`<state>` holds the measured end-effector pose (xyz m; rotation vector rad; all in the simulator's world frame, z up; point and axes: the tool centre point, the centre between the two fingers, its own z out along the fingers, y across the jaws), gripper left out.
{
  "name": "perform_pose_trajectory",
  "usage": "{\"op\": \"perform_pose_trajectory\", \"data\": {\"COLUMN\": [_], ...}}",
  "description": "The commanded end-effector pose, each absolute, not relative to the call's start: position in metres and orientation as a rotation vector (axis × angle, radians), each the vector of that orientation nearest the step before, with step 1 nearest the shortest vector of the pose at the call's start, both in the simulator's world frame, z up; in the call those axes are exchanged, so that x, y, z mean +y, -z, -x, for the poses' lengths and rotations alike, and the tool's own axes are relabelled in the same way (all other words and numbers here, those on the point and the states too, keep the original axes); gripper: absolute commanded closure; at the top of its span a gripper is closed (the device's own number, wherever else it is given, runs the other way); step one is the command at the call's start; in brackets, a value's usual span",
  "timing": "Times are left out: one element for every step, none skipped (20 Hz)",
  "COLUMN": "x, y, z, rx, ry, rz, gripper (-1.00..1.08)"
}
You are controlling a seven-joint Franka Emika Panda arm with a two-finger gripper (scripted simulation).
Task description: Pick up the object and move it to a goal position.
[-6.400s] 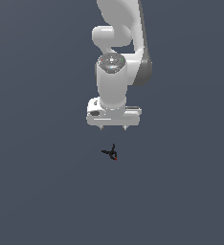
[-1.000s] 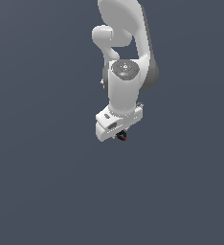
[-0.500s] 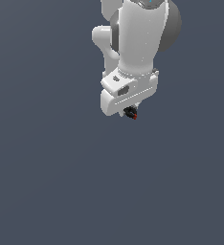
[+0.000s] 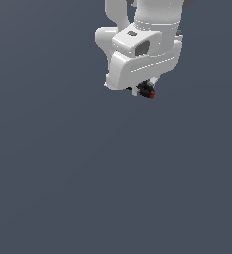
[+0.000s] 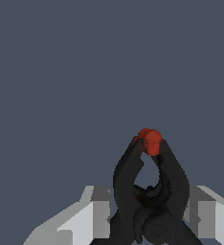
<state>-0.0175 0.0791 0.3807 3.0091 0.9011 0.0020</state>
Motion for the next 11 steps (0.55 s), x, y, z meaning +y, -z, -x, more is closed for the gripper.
{"op": "perform_pose_trajectory", "data": {"x": [0.082,0.083,0.084,0.085,0.085,0.086,0.086,0.087,0.087,0.087,0.087], "y": [-0.396,-0.401,-0.405,-0.409,-0.412,-0.414,-0.416,-0.418,-0.419,-0.419,-0.419], "z": [0.019,0.019,0.019,0.02,0.02,0.02,0.02,0.019,0.019,0.019,0.019], "rx": [0.9,0.9,0.9,0.9,0.899,0.899,0.899,0.899,0.899,0.899,0.899], "ry": [0.0,0.0,0.0,0.0,0.0,0.0,0.0,0.0,0.0,0.0,0.0], "rz": [-3.01,-3.01,-3.01,-3.01,-3.01,-3.01,-3.01,-3.01,-3.01,-3.01,-3.01], "gripper": [1.08,1.08,1.08,1.08,1.08,1.08,1.08,1.08,1.08,1.08,1.08]}}
